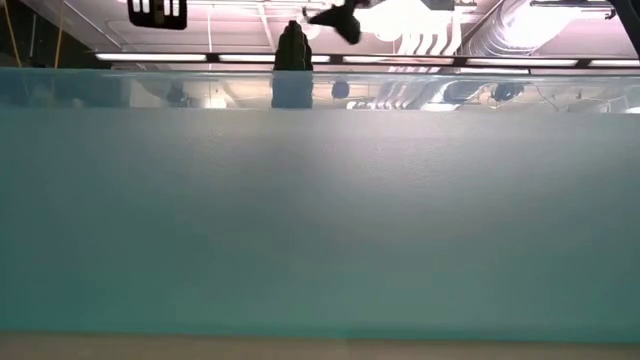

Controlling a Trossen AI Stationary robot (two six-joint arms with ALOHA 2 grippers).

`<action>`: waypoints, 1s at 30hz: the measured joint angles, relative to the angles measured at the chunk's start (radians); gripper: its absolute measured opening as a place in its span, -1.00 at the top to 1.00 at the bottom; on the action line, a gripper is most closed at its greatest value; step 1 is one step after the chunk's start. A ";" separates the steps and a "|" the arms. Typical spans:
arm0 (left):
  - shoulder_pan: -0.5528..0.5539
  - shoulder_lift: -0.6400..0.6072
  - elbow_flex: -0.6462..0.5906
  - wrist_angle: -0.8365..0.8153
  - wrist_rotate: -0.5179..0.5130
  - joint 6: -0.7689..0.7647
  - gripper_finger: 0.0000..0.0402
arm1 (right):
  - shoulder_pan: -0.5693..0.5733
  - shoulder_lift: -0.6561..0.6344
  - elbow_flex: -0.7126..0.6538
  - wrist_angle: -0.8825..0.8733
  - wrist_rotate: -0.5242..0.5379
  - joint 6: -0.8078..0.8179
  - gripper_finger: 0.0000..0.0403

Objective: Pick and place pill bottles into a basket
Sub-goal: Put the white pill bottle into the green bin

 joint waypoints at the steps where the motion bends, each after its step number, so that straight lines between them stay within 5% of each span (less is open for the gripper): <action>1: 0.000 0.003 0.000 0.009 0.004 0.001 -0.04 | -0.003 0.000 0.036 -0.069 0.054 -0.024 -0.50; 8: 0.000 0.039 -0.001 0.002 0.006 -0.030 -0.04 | 0.004 -0.002 0.257 -0.419 0.467 -0.084 -0.50; 12: 0.000 0.100 0.037 -0.033 0.005 -0.015 -0.04 | 0.021 -0.028 0.244 -0.492 0.631 -0.077 -0.50; 18: 0.001 0.244 0.182 -0.055 -0.020 0.060 -0.04 | 0.047 -0.033 0.197 -0.587 0.776 -0.020 -0.50; 30: 0.000 0.583 0.581 -0.579 -0.138 0.243 -0.04 | 0.075 -0.033 0.050 -0.629 0.838 0.053 -0.50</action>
